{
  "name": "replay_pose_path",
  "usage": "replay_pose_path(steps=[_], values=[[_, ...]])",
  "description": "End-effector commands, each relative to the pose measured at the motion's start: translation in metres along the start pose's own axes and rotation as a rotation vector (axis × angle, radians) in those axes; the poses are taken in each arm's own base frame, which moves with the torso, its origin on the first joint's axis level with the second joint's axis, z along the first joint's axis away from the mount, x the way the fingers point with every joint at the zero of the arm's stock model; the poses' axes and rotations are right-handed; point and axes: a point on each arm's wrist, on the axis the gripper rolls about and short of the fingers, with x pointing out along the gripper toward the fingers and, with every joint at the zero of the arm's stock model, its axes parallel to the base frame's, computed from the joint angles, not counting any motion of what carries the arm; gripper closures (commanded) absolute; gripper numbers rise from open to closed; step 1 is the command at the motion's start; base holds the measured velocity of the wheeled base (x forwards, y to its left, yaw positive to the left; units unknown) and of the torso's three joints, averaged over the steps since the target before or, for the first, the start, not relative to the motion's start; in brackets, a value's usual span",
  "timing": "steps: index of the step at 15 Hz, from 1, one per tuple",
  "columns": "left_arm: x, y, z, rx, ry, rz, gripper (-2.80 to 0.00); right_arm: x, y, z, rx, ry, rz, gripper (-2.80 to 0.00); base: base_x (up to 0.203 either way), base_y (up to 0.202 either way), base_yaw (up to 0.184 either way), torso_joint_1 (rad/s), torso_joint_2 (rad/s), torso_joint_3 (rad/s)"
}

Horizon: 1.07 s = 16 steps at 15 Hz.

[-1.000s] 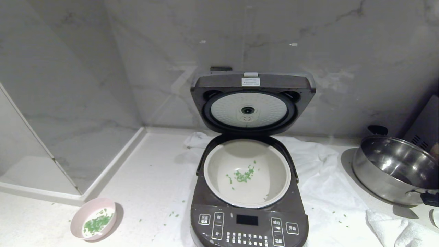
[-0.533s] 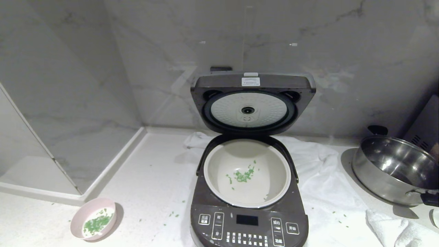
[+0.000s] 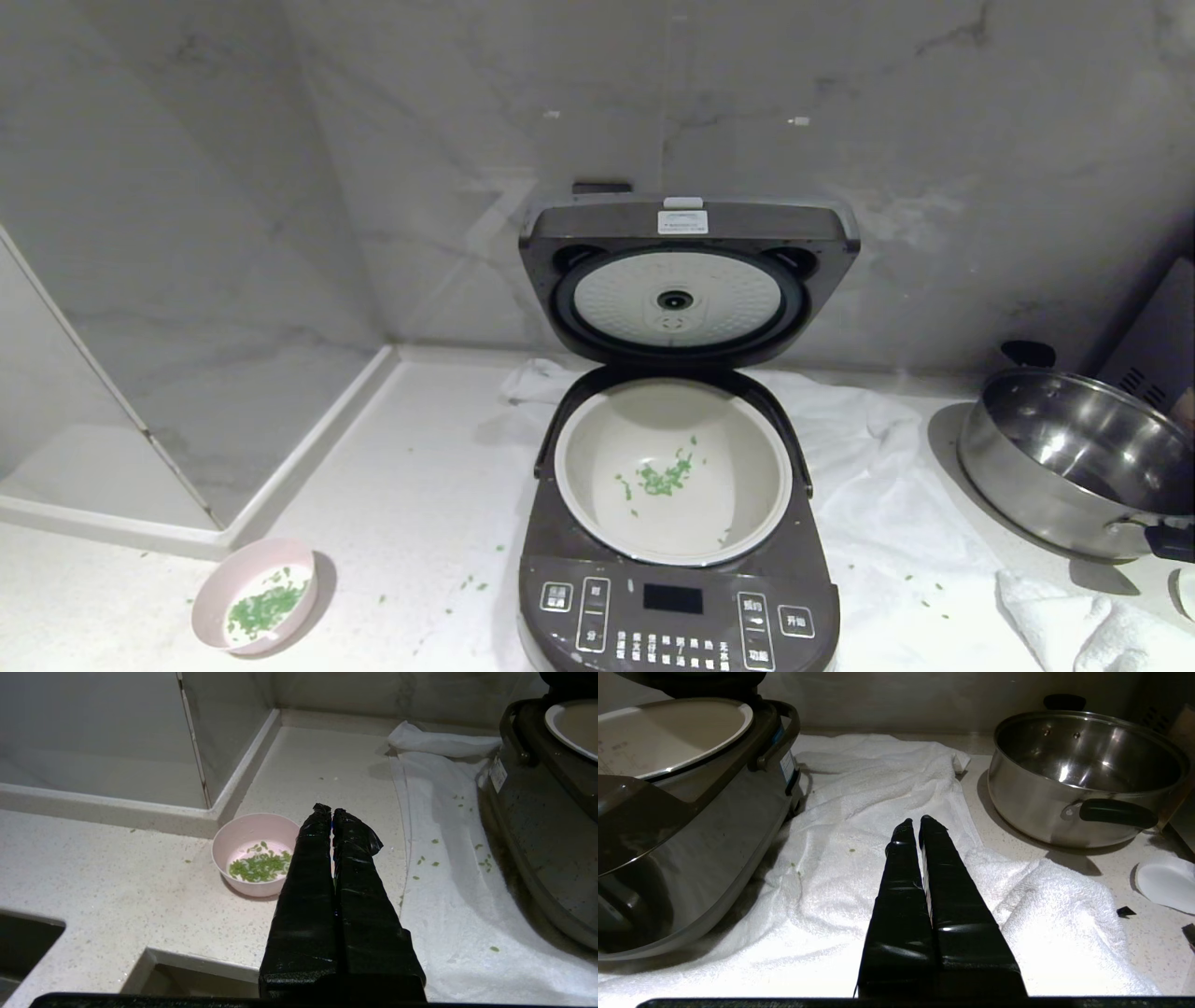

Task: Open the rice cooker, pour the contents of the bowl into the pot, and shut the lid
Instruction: Turn on the tap

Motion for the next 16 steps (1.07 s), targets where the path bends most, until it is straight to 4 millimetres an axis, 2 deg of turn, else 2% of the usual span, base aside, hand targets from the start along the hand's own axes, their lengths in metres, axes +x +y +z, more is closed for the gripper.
replay_pose_path(steps=[1,16], values=[[-0.0005,0.0001,-0.0004,-0.012,-0.006,0.004,0.0,0.0,0.0,0.0,0.003,-0.001,0.001,0.0,0.0,0.0,0.0,0.0,0.0,0.0],[-0.0006,0.0001,-0.0006,-0.013,-0.002,0.001,0.0,0.0,0.0,0.0,0.004,-0.001,0.001,0.0,-0.185,0.0,-0.001,0.002,0.0,0.002]])
